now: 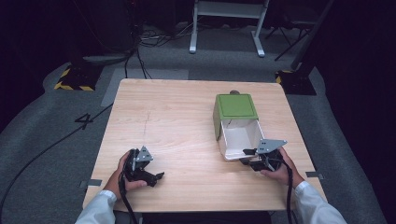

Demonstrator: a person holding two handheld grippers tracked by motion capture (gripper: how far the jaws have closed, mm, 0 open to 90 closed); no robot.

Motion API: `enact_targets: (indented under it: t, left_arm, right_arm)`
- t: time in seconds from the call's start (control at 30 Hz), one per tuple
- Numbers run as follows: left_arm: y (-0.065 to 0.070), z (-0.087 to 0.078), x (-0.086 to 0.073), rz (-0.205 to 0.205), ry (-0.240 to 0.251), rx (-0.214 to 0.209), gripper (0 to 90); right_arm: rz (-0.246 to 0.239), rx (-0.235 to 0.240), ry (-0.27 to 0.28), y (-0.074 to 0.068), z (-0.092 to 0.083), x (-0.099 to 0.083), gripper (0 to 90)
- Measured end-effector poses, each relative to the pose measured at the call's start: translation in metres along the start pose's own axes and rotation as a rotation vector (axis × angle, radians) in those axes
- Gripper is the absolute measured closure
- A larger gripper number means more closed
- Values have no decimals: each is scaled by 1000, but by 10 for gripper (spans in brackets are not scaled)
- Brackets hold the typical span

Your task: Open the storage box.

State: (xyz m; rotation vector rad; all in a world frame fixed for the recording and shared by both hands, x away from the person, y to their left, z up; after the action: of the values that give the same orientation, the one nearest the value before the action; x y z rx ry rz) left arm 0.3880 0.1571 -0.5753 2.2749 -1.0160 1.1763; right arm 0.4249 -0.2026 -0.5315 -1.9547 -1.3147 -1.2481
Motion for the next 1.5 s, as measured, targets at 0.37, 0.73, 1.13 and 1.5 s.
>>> enact_targets:
  t: [0.37,0.73,1.13,1.5]
  left_arm:
    - [0,0,0,-5,1,2,5]
    - [0,0,0,-6,1,3,5]
    - [0,0,0,-4,0,3,5]
    - [0,0,0,-4,0,3,5]
  right_arm:
    - [-16,5,-6,-4,0,1,587]
    - [-27,12,-9,-5,-1,0,591]
    - [-33,13,-18,-10,-3,0,596]
    - [-32,19,-16,-14,-4,0,600]
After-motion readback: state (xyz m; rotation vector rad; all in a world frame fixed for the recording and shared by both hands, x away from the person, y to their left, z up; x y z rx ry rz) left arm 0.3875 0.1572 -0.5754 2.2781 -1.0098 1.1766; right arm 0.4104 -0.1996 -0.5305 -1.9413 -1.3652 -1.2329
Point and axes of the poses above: each handheld gripper's, and its own axes: z roughly forward along the jaws, x roughly out of its top, y roughly to its right, the point moved 9 cm from there along z, roughly forward along the jaws, and after that the axes turned 13 degrees about y, right-handed, at the moved point
